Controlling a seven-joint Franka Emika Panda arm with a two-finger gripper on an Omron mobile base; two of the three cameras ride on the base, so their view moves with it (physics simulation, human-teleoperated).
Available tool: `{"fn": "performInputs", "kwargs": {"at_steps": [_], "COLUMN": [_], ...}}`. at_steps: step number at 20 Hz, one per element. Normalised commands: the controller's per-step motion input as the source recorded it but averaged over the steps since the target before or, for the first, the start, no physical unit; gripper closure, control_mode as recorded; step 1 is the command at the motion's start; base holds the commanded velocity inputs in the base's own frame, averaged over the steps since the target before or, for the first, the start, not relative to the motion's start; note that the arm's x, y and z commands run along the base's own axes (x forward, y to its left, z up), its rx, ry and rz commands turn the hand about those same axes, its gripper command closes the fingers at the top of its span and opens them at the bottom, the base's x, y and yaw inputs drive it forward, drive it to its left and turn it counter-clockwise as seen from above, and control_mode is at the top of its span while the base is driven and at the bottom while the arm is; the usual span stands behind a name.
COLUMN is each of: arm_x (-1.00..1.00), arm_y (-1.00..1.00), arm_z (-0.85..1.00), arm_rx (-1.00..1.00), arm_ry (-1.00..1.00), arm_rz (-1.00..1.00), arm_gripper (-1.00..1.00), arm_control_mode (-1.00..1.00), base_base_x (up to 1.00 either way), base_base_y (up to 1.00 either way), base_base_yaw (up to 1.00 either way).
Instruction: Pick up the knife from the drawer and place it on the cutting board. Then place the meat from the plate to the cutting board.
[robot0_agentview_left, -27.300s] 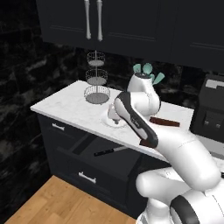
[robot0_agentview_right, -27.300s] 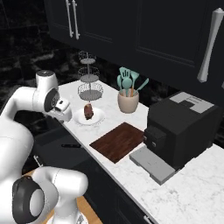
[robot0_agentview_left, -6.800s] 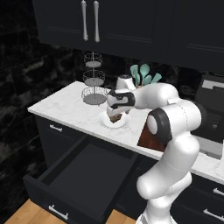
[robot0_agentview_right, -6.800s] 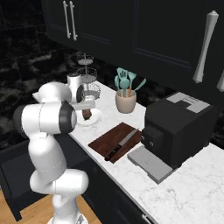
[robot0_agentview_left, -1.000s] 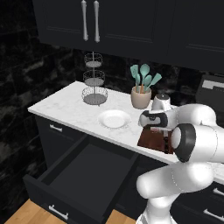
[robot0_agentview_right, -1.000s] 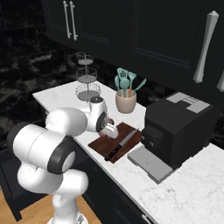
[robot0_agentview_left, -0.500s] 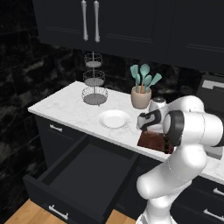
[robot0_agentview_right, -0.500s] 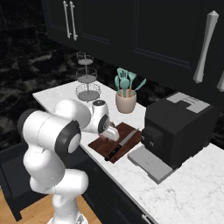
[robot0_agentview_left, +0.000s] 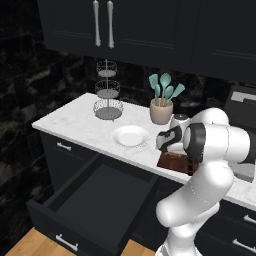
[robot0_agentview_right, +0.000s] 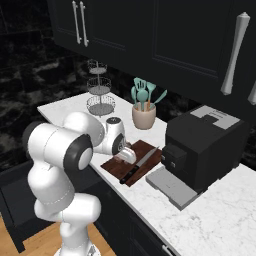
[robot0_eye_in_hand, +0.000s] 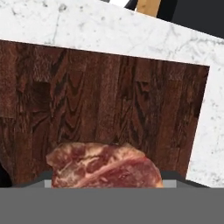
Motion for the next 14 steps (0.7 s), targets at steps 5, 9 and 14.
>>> {"fn": "performInputs", "kwargs": {"at_steps": [5, 9, 14], "arm_x": [-0.06, -0.20, -0.14], "arm_y": [0.00, -0.05, -0.08], "arm_z": [-0.05, -0.04, 0.00], "arm_rx": [0.00, 0.00, 0.00], "arm_ry": [0.00, 0.00, 0.00], "arm_rz": [-0.09, -0.10, -0.06], "arm_gripper": [1.00, -1.00, -1.00], "arm_control_mode": [-1.00, -1.00, -1.00], "base_base_x": [0.00, 0.00, 0.00], "base_base_y": [0.00, 0.00, 0.00], "base_base_yaw": [0.00, 0.00, 0.00]}}
